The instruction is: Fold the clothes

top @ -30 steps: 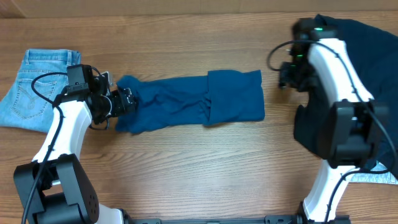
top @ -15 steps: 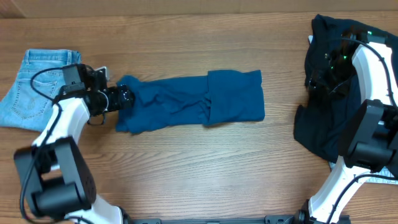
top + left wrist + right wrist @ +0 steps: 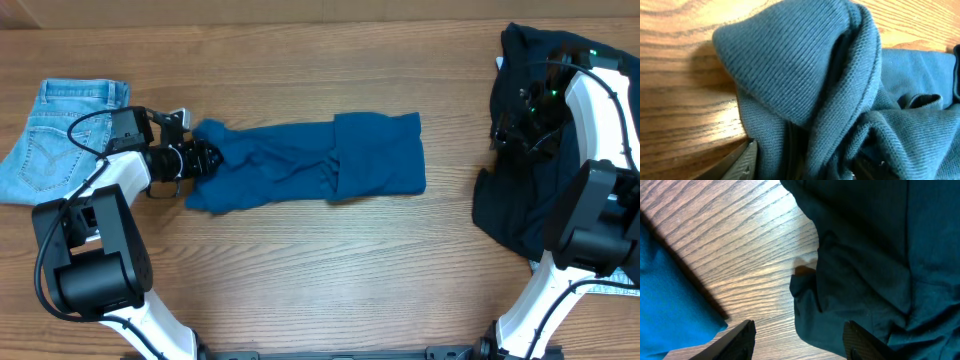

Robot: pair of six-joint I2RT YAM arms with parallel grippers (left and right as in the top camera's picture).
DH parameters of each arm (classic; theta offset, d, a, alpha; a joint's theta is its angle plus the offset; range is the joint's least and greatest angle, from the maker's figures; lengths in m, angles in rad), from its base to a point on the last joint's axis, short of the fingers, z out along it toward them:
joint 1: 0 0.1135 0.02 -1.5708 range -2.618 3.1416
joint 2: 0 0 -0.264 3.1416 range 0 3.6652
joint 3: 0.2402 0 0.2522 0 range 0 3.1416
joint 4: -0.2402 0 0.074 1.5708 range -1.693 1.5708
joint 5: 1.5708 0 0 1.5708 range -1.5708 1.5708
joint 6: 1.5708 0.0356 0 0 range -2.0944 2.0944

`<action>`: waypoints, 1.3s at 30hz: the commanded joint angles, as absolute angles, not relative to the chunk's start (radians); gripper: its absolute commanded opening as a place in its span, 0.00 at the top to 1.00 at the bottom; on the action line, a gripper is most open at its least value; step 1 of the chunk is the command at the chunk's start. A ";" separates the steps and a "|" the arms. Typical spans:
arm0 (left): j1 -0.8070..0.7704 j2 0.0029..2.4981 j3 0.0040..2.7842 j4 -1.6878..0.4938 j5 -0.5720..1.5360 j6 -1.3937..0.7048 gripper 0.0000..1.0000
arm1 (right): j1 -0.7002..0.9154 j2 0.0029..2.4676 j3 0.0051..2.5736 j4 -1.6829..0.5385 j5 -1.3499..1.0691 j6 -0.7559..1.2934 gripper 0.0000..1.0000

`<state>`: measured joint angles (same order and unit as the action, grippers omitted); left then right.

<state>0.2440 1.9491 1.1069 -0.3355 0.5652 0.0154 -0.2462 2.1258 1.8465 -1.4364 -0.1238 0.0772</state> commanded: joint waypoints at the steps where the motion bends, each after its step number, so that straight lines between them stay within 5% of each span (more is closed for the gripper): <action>1: 0.242 1.974 1.105 -0.351 0.576 -0.004 0.66 | -0.242 2.110 1.859 -1.439 -0.130 0.070 0.40; 3: 0.243 1.974 1.105 -0.363 0.574 -0.004 0.92 | -0.242 2.110 1.859 -1.439 -0.130 0.070 0.40; 4: 0.245 1.970 1.105 -0.373 0.573 -0.004 0.96 | -0.242 2.110 1.859 -1.440 -0.130 0.070 0.40; 22: 0.635 1.619 1.369 -0.733 0.428 -0.029 0.96 | -0.242 2.110 1.859 -1.454 -0.137 0.070 0.40; 29: 0.455 1.619 1.430 -0.797 0.422 -0.030 0.96 | -0.221 2.110 1.859 -1.474 -0.137 0.070 0.40; 39: -0.046 1.632 1.430 -0.791 0.129 -0.094 0.94 | -0.128 2.110 1.859 -1.498 -0.137 0.070 0.40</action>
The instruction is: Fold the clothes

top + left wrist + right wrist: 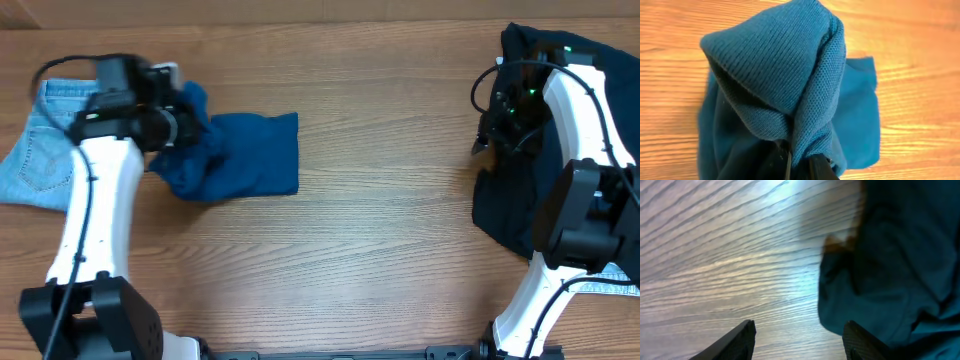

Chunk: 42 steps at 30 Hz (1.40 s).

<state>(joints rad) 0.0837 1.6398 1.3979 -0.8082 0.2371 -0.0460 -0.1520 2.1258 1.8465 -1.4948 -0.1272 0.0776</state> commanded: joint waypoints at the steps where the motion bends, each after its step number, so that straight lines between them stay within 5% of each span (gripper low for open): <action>1: -0.083 1.637 1.430 -0.785 0.118 -0.111 0.94 | -0.118 2.110 1.859 -1.498 -0.137 0.070 0.40; 3: -0.186 1.668 1.430 -0.750 0.115 -0.140 0.88 | -0.099 2.110 1.859 -1.499 -0.137 0.070 0.40; 5: -0.274 1.717 1.430 -0.720 0.086 -0.155 0.64 | -0.086 2.110 1.859 -1.501 -0.137 0.070 0.40; 8: -0.341 1.763 1.430 -0.719 0.046 -0.155 0.56 | -0.081 2.110 1.859 -1.506 -0.137 0.055 0.40; 15: -0.307 1.752 1.496 -0.812 0.029 -0.154 0.59 | -0.075 2.110 1.859 -1.507 -0.196 0.037 0.41; 23: -0.122 1.752 1.594 -1.012 -0.077 -0.256 0.78 | 0.060 2.110 1.859 -1.555 -0.652 -0.390 0.50; 27: 0.002 1.752 1.594 -1.103 -0.013 -0.270 0.69 | 0.174 2.110 1.859 -1.549 -0.646 -0.397 0.35; 38: 0.078 1.752 1.569 -1.169 0.011 -0.265 0.40 | 0.328 2.110 1.859 -1.520 -0.672 -0.397 0.30; 42: 0.078 1.754 1.497 -1.094 0.072 -0.230 0.38 | 0.365 2.110 1.859 -1.485 -0.715 -0.391 0.28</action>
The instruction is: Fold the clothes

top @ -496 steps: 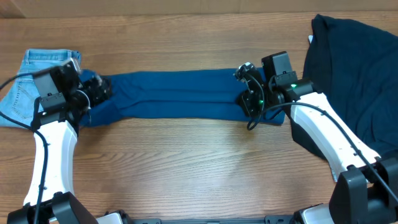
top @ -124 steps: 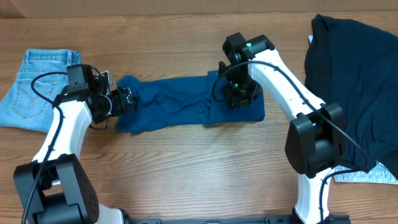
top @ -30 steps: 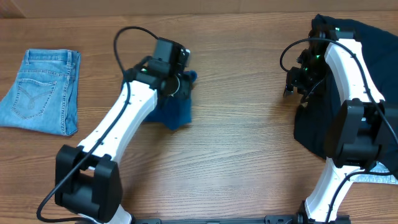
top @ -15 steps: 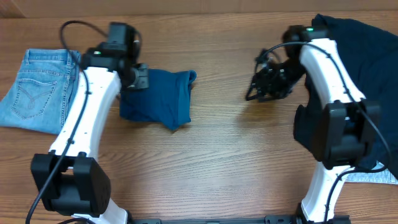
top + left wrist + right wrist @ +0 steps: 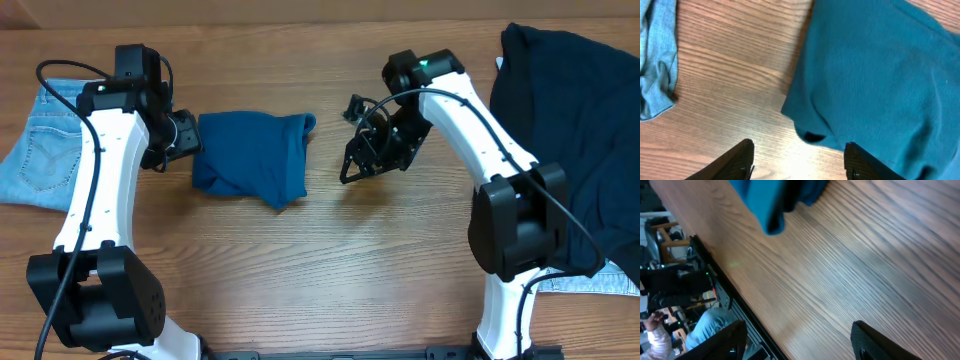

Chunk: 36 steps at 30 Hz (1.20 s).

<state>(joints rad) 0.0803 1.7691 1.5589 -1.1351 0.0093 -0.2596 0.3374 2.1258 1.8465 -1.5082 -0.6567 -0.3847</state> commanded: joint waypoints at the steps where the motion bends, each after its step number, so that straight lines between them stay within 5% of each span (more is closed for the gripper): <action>1: 0.078 1.754 1.478 -1.078 0.100 -0.212 0.38 | 0.373 2.110 1.859 -1.466 -0.720 -0.387 0.28; 14: 0.078 1.754 1.274 -0.899 0.184 -0.073 0.39 | 0.420 2.110 1.859 -1.177 -0.720 -0.204 0.20; 19: 0.078 1.754 1.274 -0.864 0.176 0.060 0.41 | 0.420 2.113 1.858 -1.124 -0.709 -0.116 0.34; 36: 0.093 1.754 1.274 -0.916 0.303 0.134 0.39 | 0.547 2.280 1.858 -1.009 -0.673 -0.056 0.40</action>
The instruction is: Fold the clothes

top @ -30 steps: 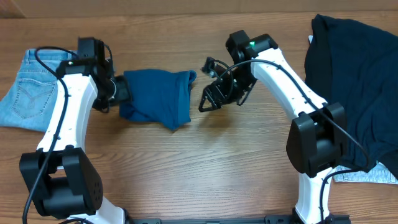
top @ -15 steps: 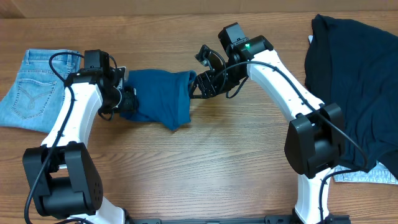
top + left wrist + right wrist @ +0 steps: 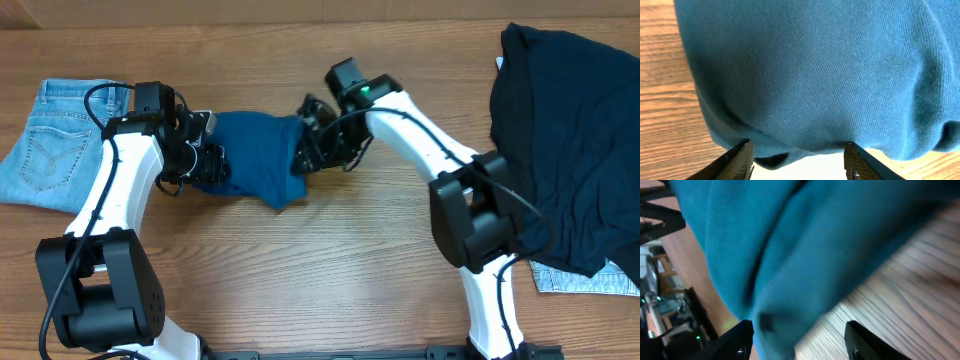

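Note:
A teal knit top (image 3: 255,158) lies bunched and folded on the wooden table, left of centre. My left gripper (image 3: 205,160) stands open at its left edge; the teal cloth (image 3: 810,70) fills the left wrist view above the spread fingers (image 3: 742,157). At the garment's right edge sits my right gripper (image 3: 310,150), open, with the teal fabric (image 3: 765,255) blurred before it. Folded light jeans (image 3: 55,135) rest at the far left. A dark navy garment (image 3: 560,130) is spread at the far right.
A pale cloth (image 3: 585,280) peeks from under the navy garment at the right front. Bare wood table (image 3: 330,270) lies in front of the teal top and between it and the navy heap.
My right gripper has moved left from the bare wood onto the teal top's right edge. The left gripper has moved down and closer against the top's left edge. The top looks slightly more bunched.
The teal top lay stretched long, my left gripper shut on its left end, the right gripper over the navy garment. Then the left held it lifted, bunched near the jeans. Then it lay folded, left gripper open beside it, right arm approaching. Now both open grippers flank it.

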Robot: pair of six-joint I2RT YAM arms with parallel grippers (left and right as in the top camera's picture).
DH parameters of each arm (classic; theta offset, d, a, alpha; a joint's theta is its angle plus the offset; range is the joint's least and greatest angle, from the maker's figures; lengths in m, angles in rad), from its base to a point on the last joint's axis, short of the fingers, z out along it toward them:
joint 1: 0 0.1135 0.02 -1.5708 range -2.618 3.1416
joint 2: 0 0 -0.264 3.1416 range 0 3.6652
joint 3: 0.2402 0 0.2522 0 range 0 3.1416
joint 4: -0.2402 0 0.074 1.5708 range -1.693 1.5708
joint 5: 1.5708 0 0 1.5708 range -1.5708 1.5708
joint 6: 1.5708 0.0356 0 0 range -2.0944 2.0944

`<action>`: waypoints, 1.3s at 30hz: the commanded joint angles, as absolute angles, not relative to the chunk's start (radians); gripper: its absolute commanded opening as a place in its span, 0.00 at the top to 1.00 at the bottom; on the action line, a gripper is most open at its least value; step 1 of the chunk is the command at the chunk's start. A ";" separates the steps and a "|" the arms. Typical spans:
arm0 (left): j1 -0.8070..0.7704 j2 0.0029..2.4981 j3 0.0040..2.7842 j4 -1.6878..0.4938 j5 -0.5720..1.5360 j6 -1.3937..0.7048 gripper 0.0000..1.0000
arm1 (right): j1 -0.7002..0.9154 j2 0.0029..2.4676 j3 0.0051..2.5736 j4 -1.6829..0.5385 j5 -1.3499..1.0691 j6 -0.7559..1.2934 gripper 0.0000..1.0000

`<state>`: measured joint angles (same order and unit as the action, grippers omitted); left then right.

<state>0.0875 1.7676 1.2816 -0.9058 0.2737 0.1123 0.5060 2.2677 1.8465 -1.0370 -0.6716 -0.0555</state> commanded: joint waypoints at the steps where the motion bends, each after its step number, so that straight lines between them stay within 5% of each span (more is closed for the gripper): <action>1: 0.093 1.754 1.274 -0.916 0.303 0.134 0.39 | 0.557 2.281 1.858 -0.995 -0.661 -0.055 0.41; 3: 0.093 1.754 1.274 -0.916 0.303 0.134 0.38 | 0.564 2.281 1.858 -0.973 -0.609 -0.047 0.57; 4: 0.093 1.754 1.274 -0.921 0.291 0.134 0.38 | 0.564 2.281 1.858 -0.963 -0.578 -0.042 0.73; 7: 0.093 1.754 1.274 -0.947 0.232 0.134 0.39 | 0.554 2.281 1.858 -0.932 -0.444 0.053 0.85; 21: 0.091 1.754 1.274 -0.895 0.070 0.139 0.38 | 0.517 2.284 1.858 -0.864 -0.401 0.083 0.84; 26: 0.044 1.754 1.274 -0.876 0.067 0.280 0.47 | 0.517 2.284 1.858 -0.865 -0.401 0.083 0.83; 39: -0.077 1.754 1.264 -0.869 -0.067 0.428 0.44 | 0.517 2.284 1.858 -0.873 -0.404 0.083 0.83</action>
<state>-0.0772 1.7676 1.2812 -0.8818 -0.0471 0.3939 0.5236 2.2719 1.8462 -0.8738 -0.4213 0.0784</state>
